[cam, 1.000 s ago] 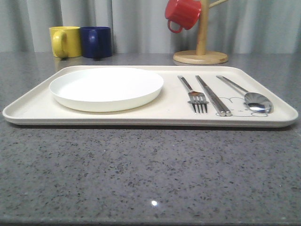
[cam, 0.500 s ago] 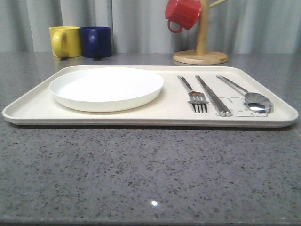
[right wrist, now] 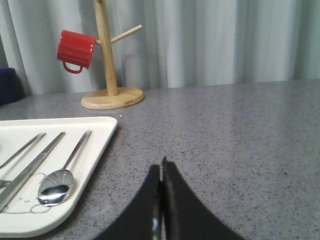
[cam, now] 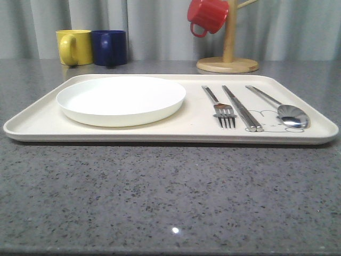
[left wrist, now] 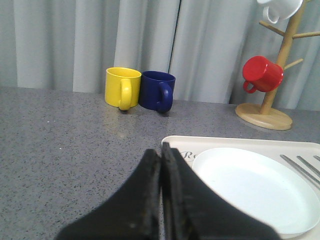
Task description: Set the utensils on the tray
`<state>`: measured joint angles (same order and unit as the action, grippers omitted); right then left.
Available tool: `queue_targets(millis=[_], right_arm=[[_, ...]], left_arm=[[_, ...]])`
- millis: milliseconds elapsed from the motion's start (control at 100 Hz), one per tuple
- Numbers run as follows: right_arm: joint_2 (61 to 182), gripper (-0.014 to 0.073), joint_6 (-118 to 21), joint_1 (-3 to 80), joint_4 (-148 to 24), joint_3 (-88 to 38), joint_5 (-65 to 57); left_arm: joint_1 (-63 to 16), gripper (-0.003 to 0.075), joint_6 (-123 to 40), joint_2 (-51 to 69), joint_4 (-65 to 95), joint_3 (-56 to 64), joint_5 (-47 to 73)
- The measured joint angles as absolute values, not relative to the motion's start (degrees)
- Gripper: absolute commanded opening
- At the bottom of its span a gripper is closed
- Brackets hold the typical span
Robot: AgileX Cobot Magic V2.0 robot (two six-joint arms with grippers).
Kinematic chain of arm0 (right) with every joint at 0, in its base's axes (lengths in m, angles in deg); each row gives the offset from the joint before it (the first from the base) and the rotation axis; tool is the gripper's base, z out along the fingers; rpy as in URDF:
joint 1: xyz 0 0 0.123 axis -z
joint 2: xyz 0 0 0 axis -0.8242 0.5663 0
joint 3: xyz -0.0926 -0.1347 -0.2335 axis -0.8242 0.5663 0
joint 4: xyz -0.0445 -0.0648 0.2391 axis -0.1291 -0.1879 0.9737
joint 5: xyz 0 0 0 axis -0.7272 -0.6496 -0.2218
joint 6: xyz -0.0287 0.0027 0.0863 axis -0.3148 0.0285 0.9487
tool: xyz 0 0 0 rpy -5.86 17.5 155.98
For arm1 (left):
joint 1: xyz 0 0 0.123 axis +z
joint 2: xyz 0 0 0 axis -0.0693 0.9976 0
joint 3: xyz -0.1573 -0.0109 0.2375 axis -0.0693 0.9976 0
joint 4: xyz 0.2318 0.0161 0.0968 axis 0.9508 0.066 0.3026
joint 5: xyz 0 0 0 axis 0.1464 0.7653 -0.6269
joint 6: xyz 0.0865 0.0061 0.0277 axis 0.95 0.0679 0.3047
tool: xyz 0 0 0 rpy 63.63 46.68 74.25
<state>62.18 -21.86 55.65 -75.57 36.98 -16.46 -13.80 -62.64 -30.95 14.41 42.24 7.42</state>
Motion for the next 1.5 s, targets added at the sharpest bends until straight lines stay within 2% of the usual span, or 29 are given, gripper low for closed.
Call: queue_targets(millis=[660,810,950,1100,1310,1500], right_arm=[[62.18,-0.0068,-21.86,55.65,-75.44,36.98,-16.46],[62.18,-0.0068,-21.89,55.65,-75.44,36.98,-16.46],[62.18,-0.0068,-21.89,55.65,-75.44,36.98,-16.46],[62.18,-0.0068,-21.89,55.65,-75.44,36.98,-16.46],[62.18,-0.0068,-21.89,55.65,-75.44,36.98,-16.46],[62.18,-0.0068,-21.89,55.65,-75.44,36.98,-16.46]], left_arm=[[-13.80,-0.0018,-62.64,-30.95,14.73,42.24,7.42],[-13.80,-0.0018,-63.37,-30.95,19.94,42.61,6.96],[-13.80,-0.0018,-73.30,-31.47,32.68,44.14,5.90],[-12.38,-0.0018,-82.19,-35.17,41.51,47.20,5.13],[-8.55,-0.0018,-83.86,-43.85,44.78,53.76,4.91],[-8.17,-0.0018,-83.85,-48.89,45.23,59.35,4.91]])
